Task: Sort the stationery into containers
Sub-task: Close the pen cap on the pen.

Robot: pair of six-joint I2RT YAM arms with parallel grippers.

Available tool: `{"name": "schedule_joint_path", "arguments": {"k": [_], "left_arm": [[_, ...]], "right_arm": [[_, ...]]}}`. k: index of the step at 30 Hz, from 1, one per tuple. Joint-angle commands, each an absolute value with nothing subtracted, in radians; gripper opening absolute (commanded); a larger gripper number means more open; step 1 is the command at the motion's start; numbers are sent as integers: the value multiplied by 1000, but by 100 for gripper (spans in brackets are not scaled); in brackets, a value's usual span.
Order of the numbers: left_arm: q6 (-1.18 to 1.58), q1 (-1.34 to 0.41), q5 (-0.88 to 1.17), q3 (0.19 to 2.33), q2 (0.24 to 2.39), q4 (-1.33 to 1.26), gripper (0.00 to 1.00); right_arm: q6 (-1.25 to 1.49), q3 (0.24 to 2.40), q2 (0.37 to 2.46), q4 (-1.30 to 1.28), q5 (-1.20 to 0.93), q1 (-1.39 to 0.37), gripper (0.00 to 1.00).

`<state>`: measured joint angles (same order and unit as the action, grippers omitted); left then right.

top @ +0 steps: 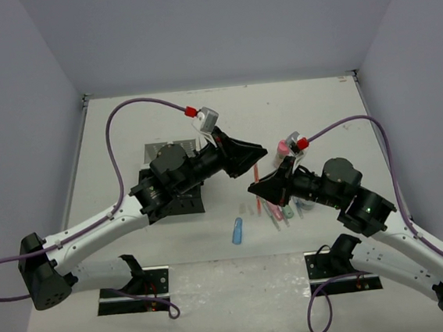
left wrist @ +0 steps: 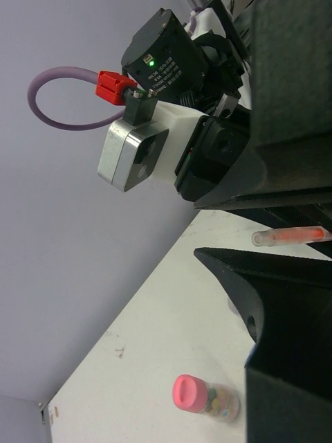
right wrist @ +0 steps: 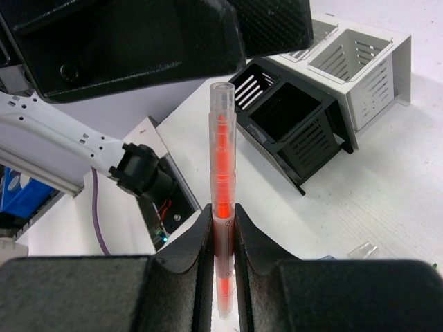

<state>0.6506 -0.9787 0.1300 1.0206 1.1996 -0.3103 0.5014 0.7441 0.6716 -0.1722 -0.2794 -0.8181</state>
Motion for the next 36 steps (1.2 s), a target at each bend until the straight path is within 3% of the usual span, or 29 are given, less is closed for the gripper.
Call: {"name": "schedule_joint_path", "arguments": {"k": [1,10,13,18,30,36], "left_arm": [[647,-980,174,1013,1204,-319,29],[646,-980,177,1001,1208,-317,28],[646,-980,184,1000,1209,-318,13],[648,-981,191,998,1211,-313,0],[649,-983,194,923,1209,-345,0],[658,-1005,188,894,1218,-339,0]], "right_arm": [[475,793,669,-185,-267,-822,0],[455,831,681,-213,-252,-823,0],[449,840,684,-218,-244,-822,0],[443,856,688,-225,-230,-822,0],[389,1084,797,-296,-43,-820,0],[355,1184,857,-286,-46,-796,0]]}}
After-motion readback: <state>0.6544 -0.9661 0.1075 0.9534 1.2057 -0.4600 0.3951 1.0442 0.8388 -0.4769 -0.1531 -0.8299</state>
